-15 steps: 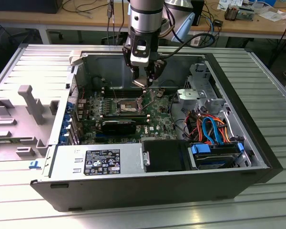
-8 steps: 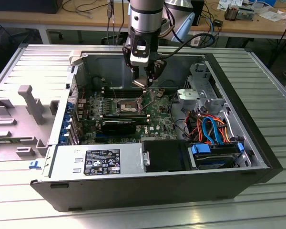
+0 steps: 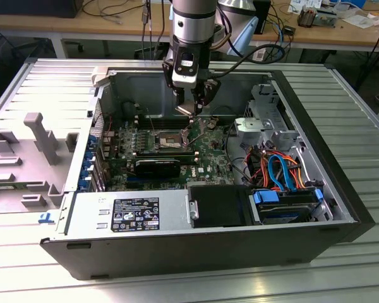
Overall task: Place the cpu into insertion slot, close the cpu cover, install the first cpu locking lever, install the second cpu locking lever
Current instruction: 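Place the cpu into insertion slot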
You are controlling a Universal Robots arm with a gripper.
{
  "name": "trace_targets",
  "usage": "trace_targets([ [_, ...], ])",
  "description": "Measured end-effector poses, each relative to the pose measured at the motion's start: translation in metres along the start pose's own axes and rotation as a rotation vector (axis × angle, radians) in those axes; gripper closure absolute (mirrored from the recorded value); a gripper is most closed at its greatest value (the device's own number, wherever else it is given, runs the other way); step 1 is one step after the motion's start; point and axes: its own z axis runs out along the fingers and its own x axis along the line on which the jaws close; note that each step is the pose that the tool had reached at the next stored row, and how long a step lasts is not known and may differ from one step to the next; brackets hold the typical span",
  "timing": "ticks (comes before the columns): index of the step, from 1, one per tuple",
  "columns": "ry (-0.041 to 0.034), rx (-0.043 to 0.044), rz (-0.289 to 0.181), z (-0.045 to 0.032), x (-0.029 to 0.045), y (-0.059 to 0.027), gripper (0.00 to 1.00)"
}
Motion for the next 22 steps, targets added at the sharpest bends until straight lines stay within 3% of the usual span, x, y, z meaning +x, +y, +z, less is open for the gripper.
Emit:
trace_targets([
  [22, -0.0020, 0.0018, 0.015, 0.0000, 0.0000, 0.0000, 0.46],
])
